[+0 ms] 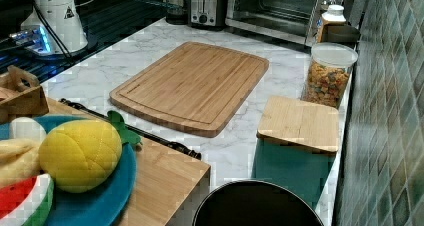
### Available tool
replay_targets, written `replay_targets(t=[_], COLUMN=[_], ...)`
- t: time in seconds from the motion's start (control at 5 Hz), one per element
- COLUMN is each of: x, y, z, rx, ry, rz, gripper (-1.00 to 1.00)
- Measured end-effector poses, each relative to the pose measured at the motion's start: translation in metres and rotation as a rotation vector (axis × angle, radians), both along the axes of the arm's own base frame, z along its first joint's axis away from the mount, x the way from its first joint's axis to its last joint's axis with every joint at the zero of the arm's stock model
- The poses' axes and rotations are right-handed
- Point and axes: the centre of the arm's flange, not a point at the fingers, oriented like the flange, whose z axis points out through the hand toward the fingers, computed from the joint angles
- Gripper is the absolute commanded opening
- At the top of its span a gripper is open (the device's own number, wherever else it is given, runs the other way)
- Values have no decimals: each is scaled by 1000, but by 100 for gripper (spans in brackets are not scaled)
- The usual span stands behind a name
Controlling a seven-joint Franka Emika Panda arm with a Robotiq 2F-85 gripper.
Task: Pick up the towel.
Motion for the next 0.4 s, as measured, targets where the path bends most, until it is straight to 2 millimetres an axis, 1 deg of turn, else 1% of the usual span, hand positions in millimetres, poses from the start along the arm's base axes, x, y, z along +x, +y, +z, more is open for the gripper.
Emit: replay_targets(t=[0.2, 0.4], x=[-2, 2], y=[17, 48], z=[-7, -17], rx=[5, 20], ry=[36, 49], rz=[42, 93], gripper=[100, 100])
